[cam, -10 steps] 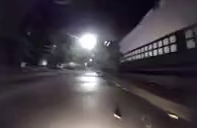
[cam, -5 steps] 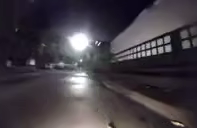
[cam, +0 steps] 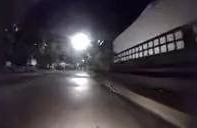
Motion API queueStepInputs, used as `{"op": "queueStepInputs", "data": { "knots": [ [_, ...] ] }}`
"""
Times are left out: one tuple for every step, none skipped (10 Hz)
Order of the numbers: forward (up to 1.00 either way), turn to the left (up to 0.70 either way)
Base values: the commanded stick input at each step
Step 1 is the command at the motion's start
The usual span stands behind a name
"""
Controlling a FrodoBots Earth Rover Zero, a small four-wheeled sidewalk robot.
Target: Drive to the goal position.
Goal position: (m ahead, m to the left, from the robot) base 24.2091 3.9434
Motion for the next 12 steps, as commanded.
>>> {"op": "queueStepInputs", "data": {
  "knots": [
    [0.7,0.0],
    [0.7,0.0],
    [0.7,0.0],
    [0.7,0.0],
    [0.7,0.0],
    [0.7,0.0],
    [0.7,0.0],
    [0.7,0.0],
    [0.7,0.0],
    [0.7,0.0],
    [0.7,0.0],
    [0.7,0.0]
  ]
}}
